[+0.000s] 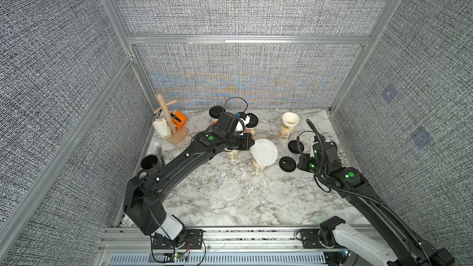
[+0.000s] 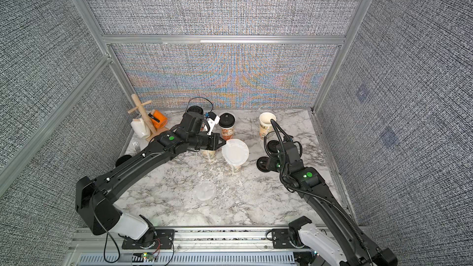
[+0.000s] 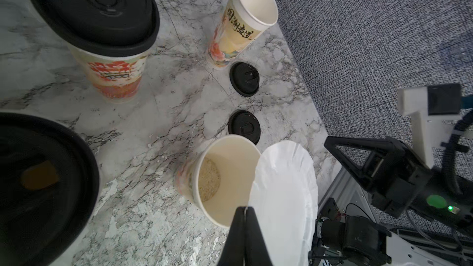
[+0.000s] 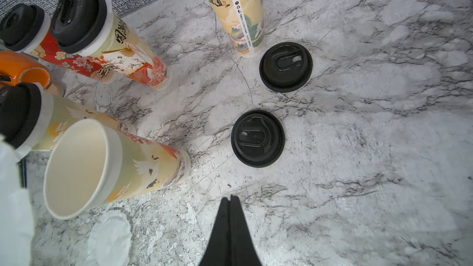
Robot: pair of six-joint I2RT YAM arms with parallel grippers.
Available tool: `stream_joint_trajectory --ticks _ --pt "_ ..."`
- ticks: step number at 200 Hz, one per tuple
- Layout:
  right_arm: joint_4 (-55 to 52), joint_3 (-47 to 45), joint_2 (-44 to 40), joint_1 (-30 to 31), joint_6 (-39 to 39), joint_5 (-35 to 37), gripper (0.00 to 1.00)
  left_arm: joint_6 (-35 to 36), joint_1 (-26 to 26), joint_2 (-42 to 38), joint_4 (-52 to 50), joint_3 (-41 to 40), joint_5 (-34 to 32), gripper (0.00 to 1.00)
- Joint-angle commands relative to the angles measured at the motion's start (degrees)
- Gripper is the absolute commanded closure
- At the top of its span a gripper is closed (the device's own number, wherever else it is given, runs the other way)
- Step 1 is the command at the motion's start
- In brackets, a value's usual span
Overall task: Put the leak-proof paper on the milk tea cups
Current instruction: Place the leak-proof paper at the cup.
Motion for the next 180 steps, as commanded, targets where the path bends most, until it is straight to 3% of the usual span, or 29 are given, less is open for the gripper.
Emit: stream_joint_trajectory --ticks 1,86,180 --pt "2.6 -0.6 0.2 -0.8 -1.8 -2.5 1.00 0.8 -0.1 2.7 2.4 1.1 -0.9 1.00" --pt "3.8 -3.3 0.8 -2.3 -2.2 -4.5 1.00 3.4 0.0 5.6 0.1 2.0 -6.6 1.00" --pt "2.5 -3.2 1.1 -2.6 -2.4 -5.0 1.00 4.0 0.0 7.0 -0.6 1.7 -7.2 1.00"
